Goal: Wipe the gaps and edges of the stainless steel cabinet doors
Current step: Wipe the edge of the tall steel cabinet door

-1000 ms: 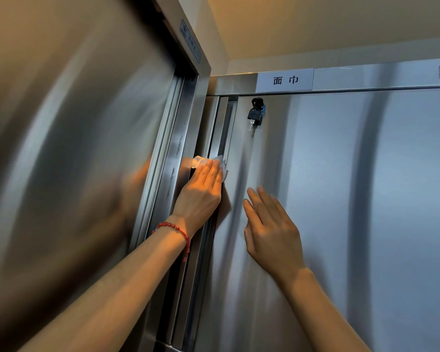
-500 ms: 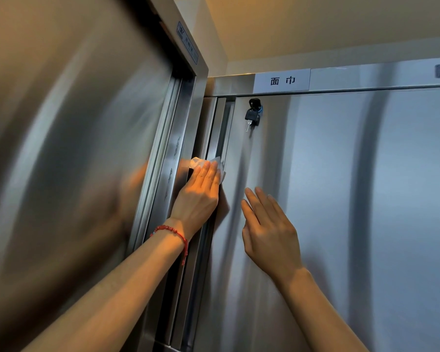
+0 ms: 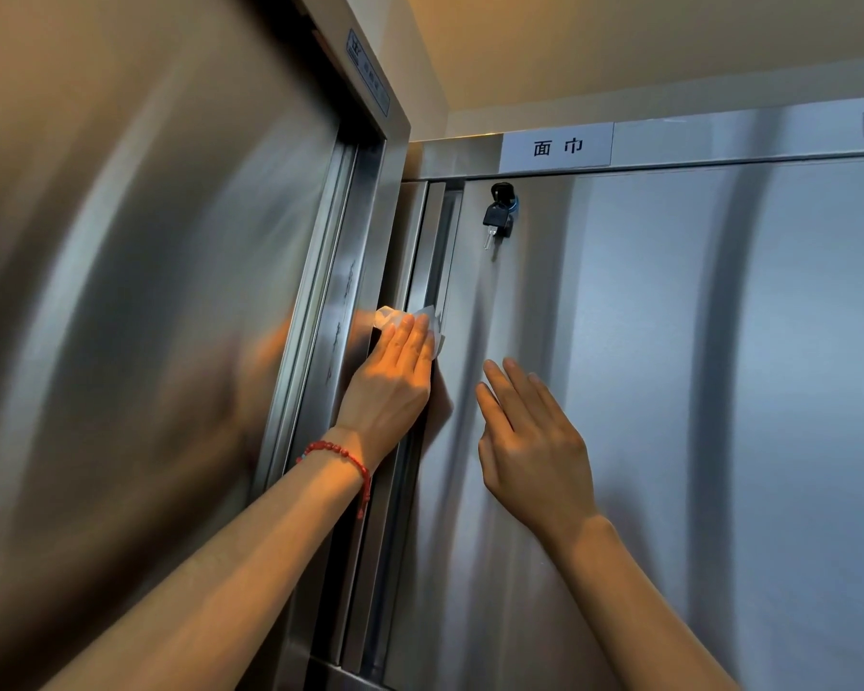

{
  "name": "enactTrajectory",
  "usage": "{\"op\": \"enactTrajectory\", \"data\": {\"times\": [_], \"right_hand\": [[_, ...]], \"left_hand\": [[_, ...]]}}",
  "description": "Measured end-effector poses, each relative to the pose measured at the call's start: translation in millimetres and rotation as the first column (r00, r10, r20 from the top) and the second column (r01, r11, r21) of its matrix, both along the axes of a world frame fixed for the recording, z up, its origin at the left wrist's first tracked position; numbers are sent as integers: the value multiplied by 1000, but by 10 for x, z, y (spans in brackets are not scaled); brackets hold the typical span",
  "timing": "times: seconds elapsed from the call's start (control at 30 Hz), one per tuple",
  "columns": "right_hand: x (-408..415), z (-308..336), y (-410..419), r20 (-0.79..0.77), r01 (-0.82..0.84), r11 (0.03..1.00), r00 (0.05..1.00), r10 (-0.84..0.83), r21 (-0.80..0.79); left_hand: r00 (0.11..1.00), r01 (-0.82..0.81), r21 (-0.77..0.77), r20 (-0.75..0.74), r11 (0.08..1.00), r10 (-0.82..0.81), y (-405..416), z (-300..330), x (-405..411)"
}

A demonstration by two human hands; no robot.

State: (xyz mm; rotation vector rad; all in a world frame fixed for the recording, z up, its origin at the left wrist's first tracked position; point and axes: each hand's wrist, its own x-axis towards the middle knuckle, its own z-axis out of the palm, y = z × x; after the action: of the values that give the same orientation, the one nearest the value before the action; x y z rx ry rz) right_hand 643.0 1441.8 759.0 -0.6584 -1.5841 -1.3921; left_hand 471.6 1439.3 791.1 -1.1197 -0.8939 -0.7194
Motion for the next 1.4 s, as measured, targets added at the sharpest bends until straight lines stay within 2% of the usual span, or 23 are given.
{"op": "enactTrajectory", "data": {"times": [0.67, 0.8, 0.9, 1.07, 1.3, 1.4], "right_hand": [[-3, 1, 27, -4, -4, 1000, 1000, 4, 6], [0, 5, 14, -2, -4, 1000, 1000, 4, 7], [2, 4, 20, -4, 4, 1000, 1000, -4, 5], [-1, -1, 34, -4, 3, 1000, 1000, -3, 9], [-1, 2, 35, -1, 11, 1000, 1000, -11, 8], [-1, 2, 36, 0, 10, 1000, 1000, -10, 21]], "left_hand": [[999, -36, 0, -7, 999, 36, 10, 128, -5], [1000, 1, 10, 23, 1000, -1, 2, 75, 11], [1000, -7, 45, -11, 999, 8, 41, 116, -20], [1000, -25, -3, 8, 1000, 26, 12, 99, -4], [1000, 1, 19, -14, 1000, 0, 9, 115, 4], [1000, -20, -40, 9, 999, 20, 33, 156, -16]]}}
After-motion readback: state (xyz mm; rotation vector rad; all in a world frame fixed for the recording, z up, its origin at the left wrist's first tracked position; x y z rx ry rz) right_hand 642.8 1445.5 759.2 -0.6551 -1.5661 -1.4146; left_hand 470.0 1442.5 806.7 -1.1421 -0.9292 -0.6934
